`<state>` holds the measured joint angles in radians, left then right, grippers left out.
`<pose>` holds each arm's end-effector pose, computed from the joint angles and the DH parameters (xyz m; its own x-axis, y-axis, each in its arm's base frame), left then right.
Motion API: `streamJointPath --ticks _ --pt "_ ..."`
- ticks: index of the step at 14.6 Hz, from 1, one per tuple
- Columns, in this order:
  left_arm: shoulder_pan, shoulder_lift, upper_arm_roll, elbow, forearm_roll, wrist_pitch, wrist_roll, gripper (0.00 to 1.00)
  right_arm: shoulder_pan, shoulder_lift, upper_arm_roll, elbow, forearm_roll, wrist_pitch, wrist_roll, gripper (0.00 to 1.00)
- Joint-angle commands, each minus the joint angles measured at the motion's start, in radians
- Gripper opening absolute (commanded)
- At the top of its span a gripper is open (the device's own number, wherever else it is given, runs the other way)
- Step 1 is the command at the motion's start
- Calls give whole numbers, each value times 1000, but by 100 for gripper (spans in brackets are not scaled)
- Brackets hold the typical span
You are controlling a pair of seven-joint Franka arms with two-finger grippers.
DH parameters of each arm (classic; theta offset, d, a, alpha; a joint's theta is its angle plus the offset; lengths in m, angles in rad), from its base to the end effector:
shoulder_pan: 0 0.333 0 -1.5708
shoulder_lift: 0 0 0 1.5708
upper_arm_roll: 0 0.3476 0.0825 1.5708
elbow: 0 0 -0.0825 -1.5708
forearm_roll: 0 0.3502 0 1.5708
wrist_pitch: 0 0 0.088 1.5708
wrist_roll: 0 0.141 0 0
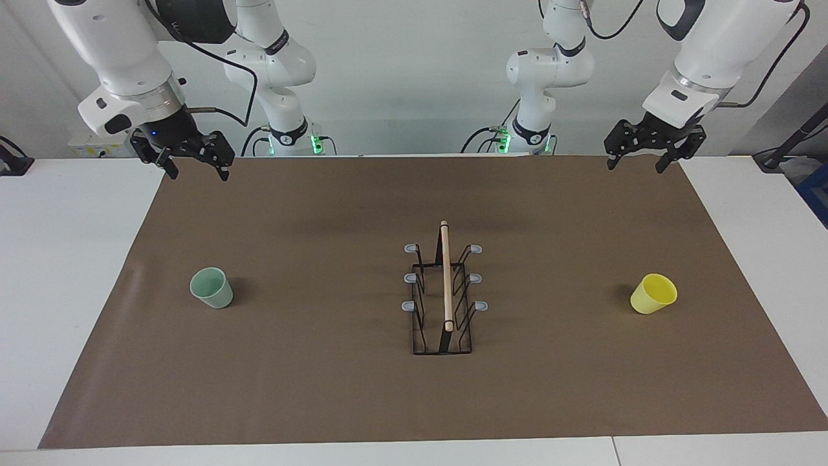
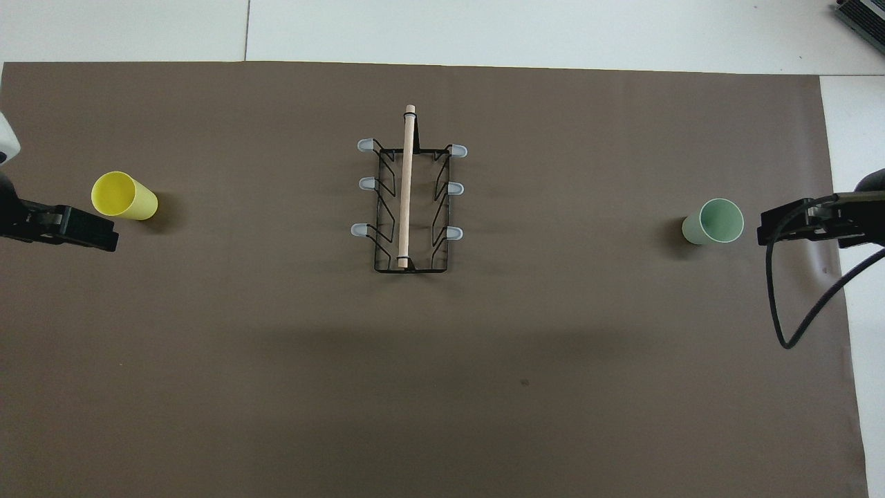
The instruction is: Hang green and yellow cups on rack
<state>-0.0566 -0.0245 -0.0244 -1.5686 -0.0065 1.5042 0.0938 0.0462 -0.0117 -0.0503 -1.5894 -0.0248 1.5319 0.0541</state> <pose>0.5024 -0.0419 0.6299 0.9839 -0.1742 -0.0392 -0.1740 -0.9847 0.0096 0.5106 -0.0058 0.6168 0.9973 -0.0591 -0.0444 -0.0579 -0.9980 0.0266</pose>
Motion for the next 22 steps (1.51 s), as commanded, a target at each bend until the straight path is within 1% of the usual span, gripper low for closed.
streamJointPath --ticks 1,5,7,9,10,12,13,14,15,16,17,19,20,22 --pt "9 -2 0 10 -7 -15 3 100 -3 -7 7 -6 -18 4 16 100" --pt "8 -2 0 10 -7 -15 3 100 -5 -11 7 -18 2 11 -10 100" --pt "7 -2 0 10 -7 -13 3 100 -2 -25 10 -32 0 -19 -51 100" --pt "7 -3 0 6 -7 -21 -5 100 0 -36 13 -101 2 48 -56 100" --pt "7 -3 0 5 -7 -21 -3 100 0 -19 13 -103 -4 60 -56 100" --pt "11 -15 0 2 -7 -22 3 100 0 62 13 -87 -18 91 -56 100" --pt "18 -21 0 -14 -7 -24 9 100 -3 105 13 -71 -17 121 -56 100" --pt "18 -35 0 -27 -7 -12 6 100 -6 168 13 -31 -17 125 -57 100" --pt "20 -34 0 -27 -7 -10 10 100 -6 252 13 38 -17 125 -60 100" --pt "20 -31 0 -25 -6 11 4 100 -3 315 17 90 -17 128 -71 100" --pt "21 -28 1 -27 -7 33 0 100 -2 363 29 115 -17 152 -100 100" --pt "29 -12 6 -19 -4 42 -3 100 -2 426 58 126 -27 189 -141 100" --pt "40 1 6 -15 -3 45 -3 100 -3 449 59 128 -47 207 -198 100" --pt "47 35 6 1 0 48 -3 100 0 522 75 172 -113 197 -349 100"
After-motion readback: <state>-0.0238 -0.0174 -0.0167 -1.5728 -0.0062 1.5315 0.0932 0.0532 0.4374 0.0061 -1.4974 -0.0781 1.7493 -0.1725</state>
